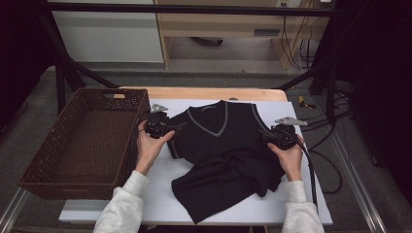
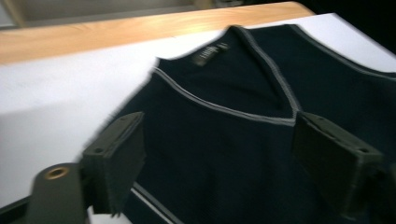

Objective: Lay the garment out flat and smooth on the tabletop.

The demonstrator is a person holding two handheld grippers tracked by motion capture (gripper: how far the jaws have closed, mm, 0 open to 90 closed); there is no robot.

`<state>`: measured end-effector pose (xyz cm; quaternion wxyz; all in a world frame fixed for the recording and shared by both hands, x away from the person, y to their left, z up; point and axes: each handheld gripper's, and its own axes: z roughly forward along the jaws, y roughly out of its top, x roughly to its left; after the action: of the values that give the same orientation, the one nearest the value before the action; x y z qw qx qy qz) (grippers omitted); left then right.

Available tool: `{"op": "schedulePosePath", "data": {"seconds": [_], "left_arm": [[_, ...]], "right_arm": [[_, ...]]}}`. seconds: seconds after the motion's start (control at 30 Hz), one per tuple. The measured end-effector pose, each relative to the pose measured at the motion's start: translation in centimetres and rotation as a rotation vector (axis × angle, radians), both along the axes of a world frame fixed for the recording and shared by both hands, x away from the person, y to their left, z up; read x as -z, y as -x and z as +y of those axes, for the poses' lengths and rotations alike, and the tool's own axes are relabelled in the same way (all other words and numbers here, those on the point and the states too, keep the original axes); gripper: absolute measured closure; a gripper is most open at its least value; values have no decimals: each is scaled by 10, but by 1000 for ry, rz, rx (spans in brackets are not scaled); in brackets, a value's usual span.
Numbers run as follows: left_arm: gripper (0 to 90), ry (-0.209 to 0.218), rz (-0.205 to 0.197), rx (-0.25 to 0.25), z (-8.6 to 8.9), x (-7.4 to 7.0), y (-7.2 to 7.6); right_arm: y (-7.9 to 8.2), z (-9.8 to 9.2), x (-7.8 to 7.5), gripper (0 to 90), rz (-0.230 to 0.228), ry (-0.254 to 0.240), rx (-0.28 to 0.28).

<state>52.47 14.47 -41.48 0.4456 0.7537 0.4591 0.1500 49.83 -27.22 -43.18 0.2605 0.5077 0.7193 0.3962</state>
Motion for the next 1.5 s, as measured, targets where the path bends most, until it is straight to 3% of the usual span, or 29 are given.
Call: {"op": "schedulePosePath", "data": {"seconds": [0.1,0.27,0.43,0.63,0.77,0.83,1.0,1.2,1.37,1.5], "left_arm": [[73,12,23,23,1,6,12],[40,46,39,54,6,12,33],[37,26,47,75,7,16,54],[38,4,67,126,5,22,81],[70,-14,66,173,0,27,99],[114,-5,79,214,-3,31,106],[288,-35,125,284,-15,37,117],[574,-113,129,335,-26,48,125],[823,-145,159,347,-27,53,124],[851,-153,114,312,-15,38,120]], "right_arm": [[17,2,-6,362,-16,-31,-37],[39,3,-7,269,-9,-66,-77],[59,8,-4,229,9,-69,-128],[81,9,-3,230,19,-76,-155],[95,12,-1,235,49,-89,-177],[99,12,0,244,53,-89,-183],[108,10,8,295,83,-72,-183],[107,9,19,501,110,-13,-182],[103,8,23,696,155,19,-184],[103,5,15,737,135,3,-159]]}}
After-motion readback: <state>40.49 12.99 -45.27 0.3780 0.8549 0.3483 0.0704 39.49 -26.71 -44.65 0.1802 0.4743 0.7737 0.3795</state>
